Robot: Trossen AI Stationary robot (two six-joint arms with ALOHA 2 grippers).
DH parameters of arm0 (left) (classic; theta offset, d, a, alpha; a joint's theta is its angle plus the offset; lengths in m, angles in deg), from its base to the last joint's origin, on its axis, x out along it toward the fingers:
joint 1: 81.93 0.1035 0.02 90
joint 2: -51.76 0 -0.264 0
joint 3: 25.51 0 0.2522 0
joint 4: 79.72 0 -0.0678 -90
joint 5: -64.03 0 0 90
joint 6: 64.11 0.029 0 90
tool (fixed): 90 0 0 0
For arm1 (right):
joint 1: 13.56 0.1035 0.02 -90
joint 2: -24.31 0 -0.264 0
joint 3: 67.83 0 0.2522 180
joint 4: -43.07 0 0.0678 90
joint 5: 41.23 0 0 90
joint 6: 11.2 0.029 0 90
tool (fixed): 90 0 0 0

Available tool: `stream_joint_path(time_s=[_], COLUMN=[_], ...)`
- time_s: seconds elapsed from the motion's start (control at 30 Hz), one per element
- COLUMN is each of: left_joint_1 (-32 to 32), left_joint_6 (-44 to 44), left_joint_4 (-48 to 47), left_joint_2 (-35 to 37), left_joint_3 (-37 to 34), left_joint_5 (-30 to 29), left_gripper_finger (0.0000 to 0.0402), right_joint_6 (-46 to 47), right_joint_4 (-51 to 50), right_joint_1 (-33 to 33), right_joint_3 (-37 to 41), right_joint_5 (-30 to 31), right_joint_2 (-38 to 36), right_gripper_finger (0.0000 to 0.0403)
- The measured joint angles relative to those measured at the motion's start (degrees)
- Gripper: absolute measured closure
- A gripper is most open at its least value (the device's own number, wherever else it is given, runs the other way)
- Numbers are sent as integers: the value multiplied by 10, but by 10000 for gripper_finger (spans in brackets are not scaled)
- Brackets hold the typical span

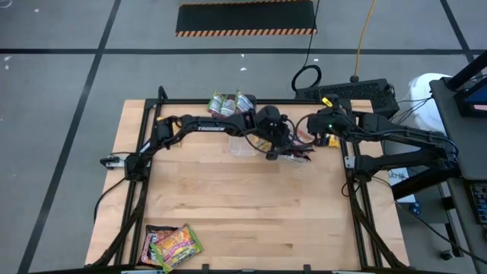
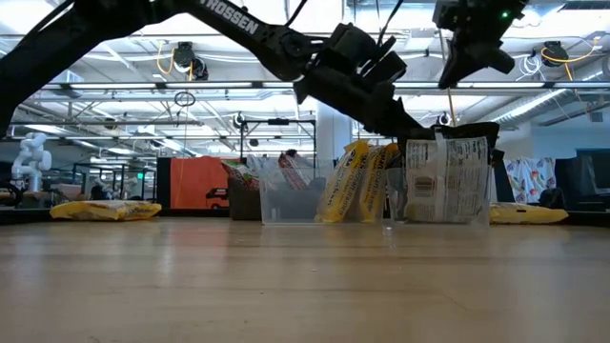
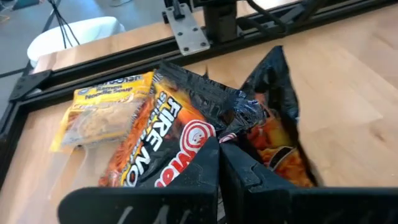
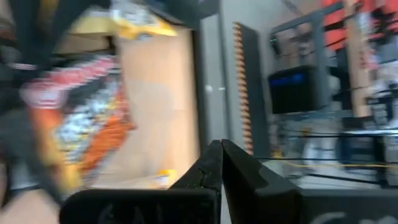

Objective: Sort Maruchan noodles
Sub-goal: Put the black noodle pack into the right transparent bin

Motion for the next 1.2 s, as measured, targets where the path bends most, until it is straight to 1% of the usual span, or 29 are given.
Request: stream_joint_path(time_s=[0.1, 0.17, 0.3, 0.37, 0.53, 0.63, 0.83, 0.93, 1.13, 1.2], left_joint_1=[5, 7, 10, 11, 13, 13, 13, 14, 15, 15], left_joint_6=[0, 0, 0, 0, 0, 0, -5, -5, -6, -6], left_joint_4=[0, 0, 0, 0, 0, 0, 0, 0, 0, 0], left_joint_2=[0, 0, 0, 0, 0, 0, 0, 0, 0, 0], left_joint_3=[0, 0, 0, 0, 0, 0, 0, 0, 0, 0], left_joint_5=[0, 0, 0, 0, 0, 0, 0, 0, 0, 0], left_gripper_finger=[401, 401, 401, 401, 401, 401, 401, 401, 401, 401], right_joint_6=[40, 62, 92, 105, 110, 119, 112, 93, 50, 43], right_joint_4=[-27, -46, -92, -115, -155, -151, -152, -133, -62, -55], right_joint_1=[0, 0, 0, 0, 0, 0, 0, 0, 0, 0], right_joint_3=[0, 0, 0, 0, 0, 13, 71, 102, 140, 142], right_joint_5=[-34, -37, -40, -56, -165, -205, -215, -213, -157, -155], right_joint_2=[0, 3, 4, 4, 4, 4, 4, 4, 5, 5], right_gripper_finger=[401, 396, 372, 356, 320, 307, 304, 306, 307, 307])
